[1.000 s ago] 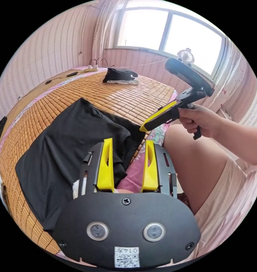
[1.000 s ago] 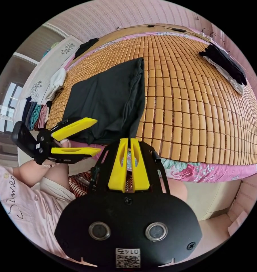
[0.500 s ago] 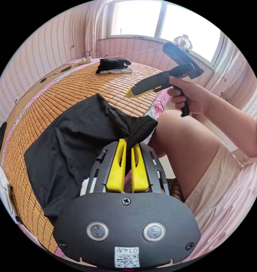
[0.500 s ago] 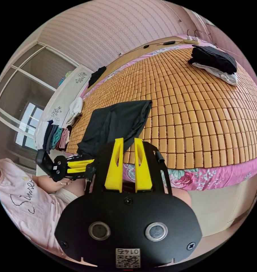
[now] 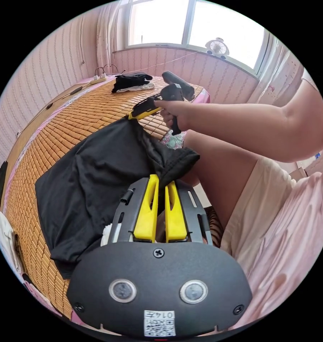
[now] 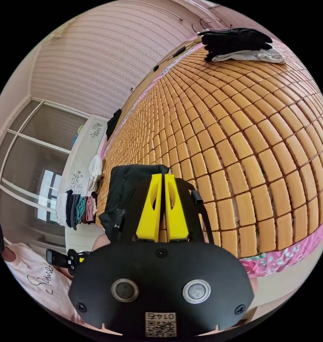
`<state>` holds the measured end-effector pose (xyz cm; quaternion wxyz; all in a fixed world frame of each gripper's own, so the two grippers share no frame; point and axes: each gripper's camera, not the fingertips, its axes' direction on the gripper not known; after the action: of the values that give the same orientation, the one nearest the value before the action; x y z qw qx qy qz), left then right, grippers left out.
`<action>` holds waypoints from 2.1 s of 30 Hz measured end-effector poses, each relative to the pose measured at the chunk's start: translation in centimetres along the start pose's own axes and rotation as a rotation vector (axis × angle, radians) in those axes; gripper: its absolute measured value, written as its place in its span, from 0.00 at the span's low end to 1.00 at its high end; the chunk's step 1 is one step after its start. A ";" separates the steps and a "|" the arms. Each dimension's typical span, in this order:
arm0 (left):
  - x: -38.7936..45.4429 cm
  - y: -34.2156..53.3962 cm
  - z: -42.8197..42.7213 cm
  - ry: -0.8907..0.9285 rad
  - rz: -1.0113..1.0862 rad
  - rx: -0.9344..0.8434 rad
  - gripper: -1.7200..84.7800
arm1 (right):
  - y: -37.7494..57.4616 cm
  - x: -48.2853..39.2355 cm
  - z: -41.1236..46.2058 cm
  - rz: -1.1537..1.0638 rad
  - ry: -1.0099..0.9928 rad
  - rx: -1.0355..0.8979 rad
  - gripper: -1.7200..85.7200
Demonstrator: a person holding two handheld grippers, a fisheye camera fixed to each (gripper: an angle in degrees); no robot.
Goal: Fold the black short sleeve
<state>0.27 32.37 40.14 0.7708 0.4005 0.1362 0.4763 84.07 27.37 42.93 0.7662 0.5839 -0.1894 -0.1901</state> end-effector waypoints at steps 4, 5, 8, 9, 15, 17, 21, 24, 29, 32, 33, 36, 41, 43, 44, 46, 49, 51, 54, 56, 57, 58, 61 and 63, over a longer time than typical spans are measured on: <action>0.4 -1.4 -1.3 0.083 0.006 0.105 0.02 | 0.6 -0.3 -5.2 -0.028 0.034 0.058 0.03; 0.5 -1.7 -1.5 0.095 0.007 0.129 0.02 | 0.7 -0.7 -7.3 -0.027 0.041 0.096 0.03; 0.2 -2.9 -3.0 0.166 -0.036 0.252 0.02 | 0.8 -2.5 -11.5 -0.038 0.069 0.173 0.03; -0.5 -3.1 -3.7 0.190 -0.071 0.292 0.02 | 0.5 -3.6 -12.2 -0.053 0.097 0.172 0.03; -7.0 -1.5 -6.9 0.172 -0.249 0.342 0.02 | -3.2 -11.6 -4.0 -0.200 0.180 -0.016 0.03; -9.6 -0.1 -7.8 0.128 -0.308 0.334 0.02 | -4.1 -14.1 0.9 -0.238 0.192 -0.073 0.03; -16.1 3.7 -8.7 0.032 -0.477 0.281 0.03 | -4.7 -18.8 12.9 -0.289 0.226 -0.167 0.03; -20.6 6.5 -7.3 -0.022 -0.606 0.207 0.04 | -3.5 -20.5 20.5 -0.293 0.220 -0.166 0.03; -26.2 9.5 -5.1 -0.039 -0.765 0.012 0.08 | -1.3 -22.0 27.1 -0.380 0.317 -0.205 0.05; -28.3 10.8 -5.6 -0.024 -0.825 -0.027 0.08 | 0.0 -22.3 28.6 -0.467 0.376 -0.210 0.08; -28.9 11.3 -6.0 -0.027 -0.851 -0.032 0.08 | 0.4 -22.3 29.7 -0.508 0.399 -0.237 0.10; -30.2 12.1 -7.2 -0.006 -0.910 0.006 0.10 | 1.9 -22.0 34.2 -0.611 0.467 -0.344 0.16; -31.1 11.0 -5.7 0.036 -0.935 0.026 0.16 | 5.9 -22.2 42.4 -0.761 0.550 -0.514 0.16; -30.9 9.9 -4.1 0.033 -0.943 -0.007 0.17 | 8.1 -22.9 44.2 -0.842 0.581 -0.538 0.14; -30.8 9.6 -4.1 0.011 -0.945 -0.009 0.16 | 9.5 -23.2 45.0 -0.874 0.597 -0.516 0.12; -30.0 8.8 -3.9 -0.093 -0.954 -0.035 0.14 | 11.4 -23.3 45.9 -0.913 0.607 -0.499 0.09; -29.4 8.2 -4.0 -0.113 -0.944 -0.026 0.13 | 13.5 -23.3 46.9 -0.935 0.615 -0.479 0.08; -29.6 8.1 -4.1 -0.090 -0.974 -0.016 0.13 | 14.6 -23.1 47.2 -0.930 0.611 -0.458 0.07; -29.4 7.9 -4.4 -0.079 -1.013 0.009 0.13 | 15.7 -22.9 47.3 -0.910 0.590 -0.426 0.07; -28.7 7.1 -4.6 -0.093 -0.983 0.024 0.11 | 16.3 -22.8 47.4 -0.900 0.576 -0.412 0.07; -28.4 6.6 -4.3 -0.094 -0.979 0.015 0.11 | 16.7 -22.7 47.5 -0.887 0.574 -0.405 0.07; -28.1 6.1 -4.2 -0.108 -0.966 0.011 0.11 | 16.9 -22.8 47.5 -0.881 0.574 -0.400 0.07; -27.5 4.9 -3.7 -0.151 -0.910 0.005 0.08 | 18.3 -23.1 47.1 -0.878 0.555 -0.365 0.07; -26.8 4.1 -3.6 -0.181 -0.870 -0.011 0.04 | 19.6 -23.5 46.5 -0.890 0.546 -0.330 0.06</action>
<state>-18.11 12.46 36.27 0.9105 0.3417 0.2215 0.0715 41.57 5.99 71.69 0.7146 0.5079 0.3140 -0.3644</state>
